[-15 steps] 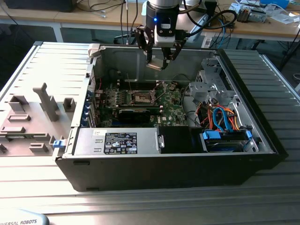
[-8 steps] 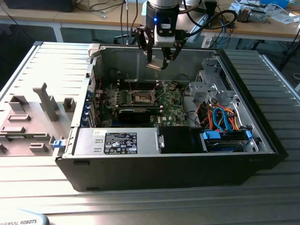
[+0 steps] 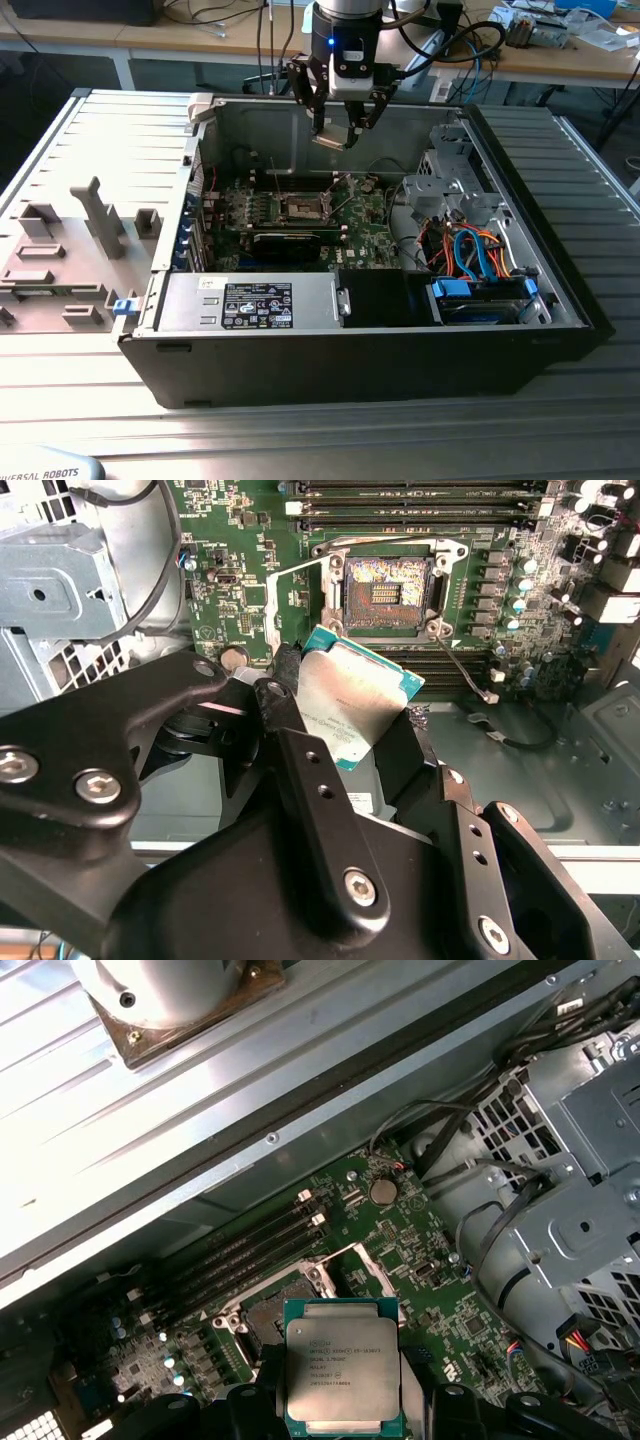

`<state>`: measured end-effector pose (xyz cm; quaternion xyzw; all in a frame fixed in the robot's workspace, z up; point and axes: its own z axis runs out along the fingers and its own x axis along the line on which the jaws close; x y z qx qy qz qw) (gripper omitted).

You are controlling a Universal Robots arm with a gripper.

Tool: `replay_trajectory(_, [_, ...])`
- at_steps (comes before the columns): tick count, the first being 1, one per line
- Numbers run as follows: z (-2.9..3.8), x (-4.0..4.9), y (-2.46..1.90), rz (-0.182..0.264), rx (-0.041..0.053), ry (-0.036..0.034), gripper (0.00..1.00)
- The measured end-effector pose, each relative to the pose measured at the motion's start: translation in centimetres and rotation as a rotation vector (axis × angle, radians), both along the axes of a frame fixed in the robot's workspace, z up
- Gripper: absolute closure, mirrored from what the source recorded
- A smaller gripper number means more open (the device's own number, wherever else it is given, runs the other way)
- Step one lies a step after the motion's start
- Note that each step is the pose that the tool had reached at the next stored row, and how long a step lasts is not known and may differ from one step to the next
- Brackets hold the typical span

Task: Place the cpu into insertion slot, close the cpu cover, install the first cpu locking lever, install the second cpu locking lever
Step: 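Place the cpu into insertion slot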

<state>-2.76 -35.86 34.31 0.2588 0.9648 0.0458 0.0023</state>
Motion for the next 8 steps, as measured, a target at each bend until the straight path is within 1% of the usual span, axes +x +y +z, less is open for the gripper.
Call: replay_trajectory(8, [0.00, 0.00, 0.00, -0.003, 0.0000, 0.0000, 0.46])
